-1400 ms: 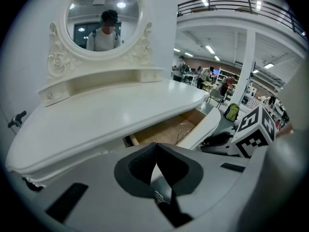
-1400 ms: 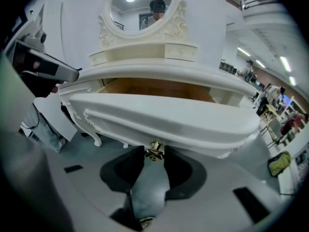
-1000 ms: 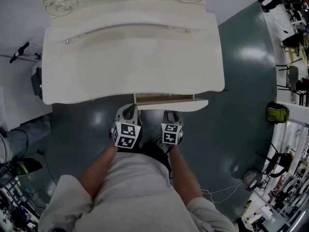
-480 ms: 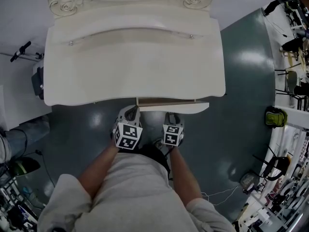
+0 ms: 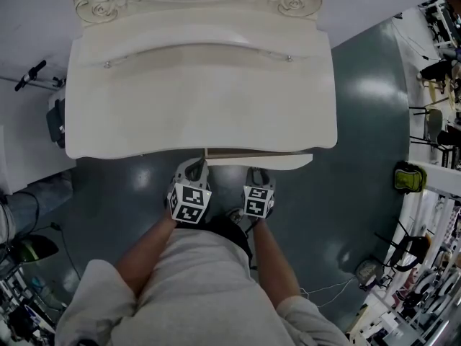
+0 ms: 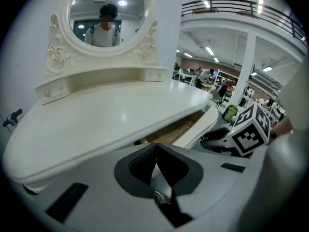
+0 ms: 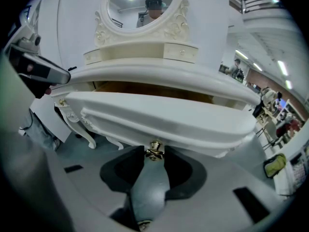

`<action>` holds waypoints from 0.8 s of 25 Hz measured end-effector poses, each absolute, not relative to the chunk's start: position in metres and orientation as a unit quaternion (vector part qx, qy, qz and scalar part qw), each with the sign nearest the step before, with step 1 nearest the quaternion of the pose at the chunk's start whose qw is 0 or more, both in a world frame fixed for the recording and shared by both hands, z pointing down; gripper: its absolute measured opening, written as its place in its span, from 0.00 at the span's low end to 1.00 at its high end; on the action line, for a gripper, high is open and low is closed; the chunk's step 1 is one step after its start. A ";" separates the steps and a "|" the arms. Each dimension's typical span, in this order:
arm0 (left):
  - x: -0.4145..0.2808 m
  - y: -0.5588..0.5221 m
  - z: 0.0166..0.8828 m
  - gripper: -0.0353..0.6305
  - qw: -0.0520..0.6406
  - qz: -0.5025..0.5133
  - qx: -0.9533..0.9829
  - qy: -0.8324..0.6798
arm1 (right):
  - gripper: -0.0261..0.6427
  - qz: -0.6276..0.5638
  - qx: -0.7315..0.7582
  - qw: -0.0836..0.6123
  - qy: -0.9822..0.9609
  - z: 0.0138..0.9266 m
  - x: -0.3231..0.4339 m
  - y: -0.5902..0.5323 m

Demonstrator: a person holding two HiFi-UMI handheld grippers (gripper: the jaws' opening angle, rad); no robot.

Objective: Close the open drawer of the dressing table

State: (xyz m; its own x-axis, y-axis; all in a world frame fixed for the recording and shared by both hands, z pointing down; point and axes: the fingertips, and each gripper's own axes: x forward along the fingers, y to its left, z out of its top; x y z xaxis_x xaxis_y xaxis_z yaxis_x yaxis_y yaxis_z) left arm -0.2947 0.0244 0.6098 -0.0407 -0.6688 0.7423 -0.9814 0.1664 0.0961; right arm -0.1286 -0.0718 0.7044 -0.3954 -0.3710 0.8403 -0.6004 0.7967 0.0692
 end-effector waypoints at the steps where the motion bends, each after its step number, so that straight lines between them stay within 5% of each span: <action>1: -0.296 0.024 0.610 0.06 0.341 0.229 0.602 -0.684 | 0.25 0.122 0.294 0.465 -0.826 0.704 -0.129 -0.072; 20: -0.308 0.024 0.620 0.06 0.358 0.227 0.593 -0.684 | 0.25 0.111 0.291 0.463 -0.830 0.705 -0.149 -0.090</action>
